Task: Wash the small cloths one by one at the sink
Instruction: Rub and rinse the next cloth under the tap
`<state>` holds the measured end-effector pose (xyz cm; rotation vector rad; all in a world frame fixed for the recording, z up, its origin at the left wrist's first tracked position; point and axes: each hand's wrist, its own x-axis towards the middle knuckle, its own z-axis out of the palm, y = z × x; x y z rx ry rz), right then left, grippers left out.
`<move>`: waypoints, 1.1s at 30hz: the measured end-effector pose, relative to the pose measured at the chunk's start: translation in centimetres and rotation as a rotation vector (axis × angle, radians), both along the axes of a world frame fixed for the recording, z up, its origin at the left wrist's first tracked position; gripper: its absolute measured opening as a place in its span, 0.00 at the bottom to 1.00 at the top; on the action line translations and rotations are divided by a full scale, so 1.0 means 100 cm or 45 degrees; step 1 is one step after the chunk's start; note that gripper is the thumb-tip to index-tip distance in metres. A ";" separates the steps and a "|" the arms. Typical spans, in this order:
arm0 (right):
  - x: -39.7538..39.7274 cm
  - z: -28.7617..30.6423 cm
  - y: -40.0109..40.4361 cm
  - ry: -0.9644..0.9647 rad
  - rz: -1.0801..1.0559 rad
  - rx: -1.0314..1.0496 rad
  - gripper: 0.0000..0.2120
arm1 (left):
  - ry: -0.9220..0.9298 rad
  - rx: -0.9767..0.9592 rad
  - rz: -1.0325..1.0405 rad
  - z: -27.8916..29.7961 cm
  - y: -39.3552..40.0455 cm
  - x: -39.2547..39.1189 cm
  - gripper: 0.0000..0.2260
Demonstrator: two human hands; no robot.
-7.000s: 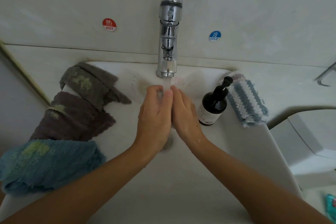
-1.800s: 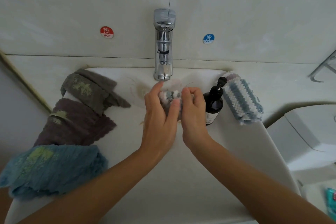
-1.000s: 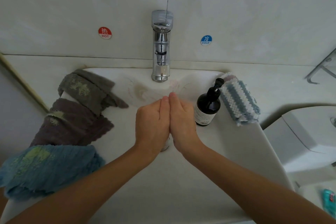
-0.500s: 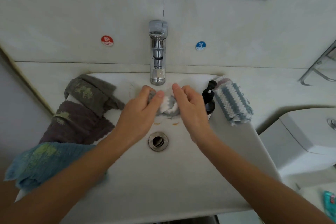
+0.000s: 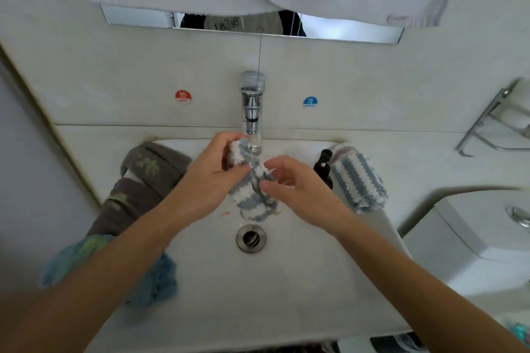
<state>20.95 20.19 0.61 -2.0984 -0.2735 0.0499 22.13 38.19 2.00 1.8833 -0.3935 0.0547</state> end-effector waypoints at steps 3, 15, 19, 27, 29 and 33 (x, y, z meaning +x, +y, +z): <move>0.003 0.002 -0.003 -0.163 -0.088 0.056 0.08 | -0.014 -0.028 -0.050 0.005 0.005 0.003 0.16; 0.010 0.032 -0.028 0.044 -0.335 0.807 0.14 | 0.258 0.049 0.128 0.008 0.046 0.027 0.06; 0.012 0.033 -0.030 -0.051 -0.376 0.510 0.13 | 0.382 -0.128 0.184 0.007 0.046 0.027 0.06; 0.009 0.030 -0.042 -0.152 -0.452 0.200 0.12 | 0.509 -0.183 0.190 0.002 0.053 0.025 0.08; 0.010 0.028 -0.041 -0.062 -0.526 0.345 0.10 | 0.512 -0.221 0.210 0.003 0.053 0.023 0.08; 0.011 0.027 -0.046 0.158 -0.545 0.563 0.07 | 0.529 -0.379 0.219 0.006 0.052 0.023 0.16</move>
